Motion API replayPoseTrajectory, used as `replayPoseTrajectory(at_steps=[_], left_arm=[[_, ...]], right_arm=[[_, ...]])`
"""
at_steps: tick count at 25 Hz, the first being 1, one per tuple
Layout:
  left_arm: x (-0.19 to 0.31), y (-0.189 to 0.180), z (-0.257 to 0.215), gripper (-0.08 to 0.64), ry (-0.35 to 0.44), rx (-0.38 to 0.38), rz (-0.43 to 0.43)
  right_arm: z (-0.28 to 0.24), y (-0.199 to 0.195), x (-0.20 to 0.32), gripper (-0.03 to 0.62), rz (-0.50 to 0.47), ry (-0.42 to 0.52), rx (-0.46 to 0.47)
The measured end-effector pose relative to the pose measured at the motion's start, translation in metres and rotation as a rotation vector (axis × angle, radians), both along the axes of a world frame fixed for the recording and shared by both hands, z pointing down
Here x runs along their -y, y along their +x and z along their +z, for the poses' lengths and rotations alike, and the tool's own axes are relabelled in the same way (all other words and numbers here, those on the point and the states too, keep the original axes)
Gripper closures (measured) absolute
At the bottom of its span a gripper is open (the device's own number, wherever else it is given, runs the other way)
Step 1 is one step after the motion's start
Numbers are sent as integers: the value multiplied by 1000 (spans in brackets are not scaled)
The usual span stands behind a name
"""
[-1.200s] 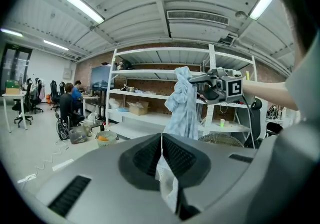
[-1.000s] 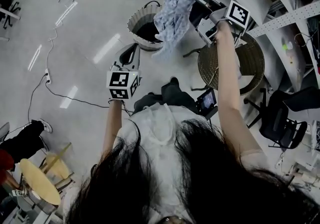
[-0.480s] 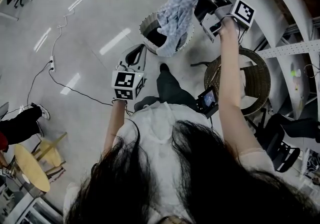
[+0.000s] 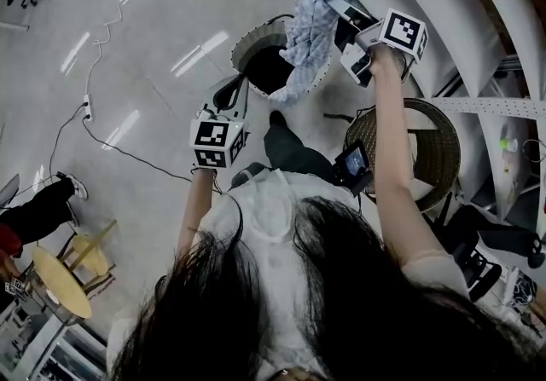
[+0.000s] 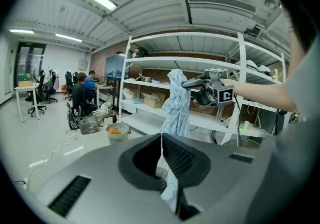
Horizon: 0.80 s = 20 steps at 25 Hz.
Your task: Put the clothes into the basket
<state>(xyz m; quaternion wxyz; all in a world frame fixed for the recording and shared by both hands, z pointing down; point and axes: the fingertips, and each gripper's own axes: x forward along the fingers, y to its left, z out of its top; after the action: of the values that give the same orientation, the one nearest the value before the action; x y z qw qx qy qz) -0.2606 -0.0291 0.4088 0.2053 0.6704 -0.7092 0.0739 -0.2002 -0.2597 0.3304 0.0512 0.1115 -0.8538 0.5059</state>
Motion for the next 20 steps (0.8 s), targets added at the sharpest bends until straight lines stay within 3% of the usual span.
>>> replayPoseTrajectory(at_steps=[12,20], left_arm=[[61,3,52,540,-169,-2,25],[82,-19,84,540,-263,-12,34]], right_arm=[[221,48,25,492,39,-309,-296],[334,37,24,492,6,-306,-461]])
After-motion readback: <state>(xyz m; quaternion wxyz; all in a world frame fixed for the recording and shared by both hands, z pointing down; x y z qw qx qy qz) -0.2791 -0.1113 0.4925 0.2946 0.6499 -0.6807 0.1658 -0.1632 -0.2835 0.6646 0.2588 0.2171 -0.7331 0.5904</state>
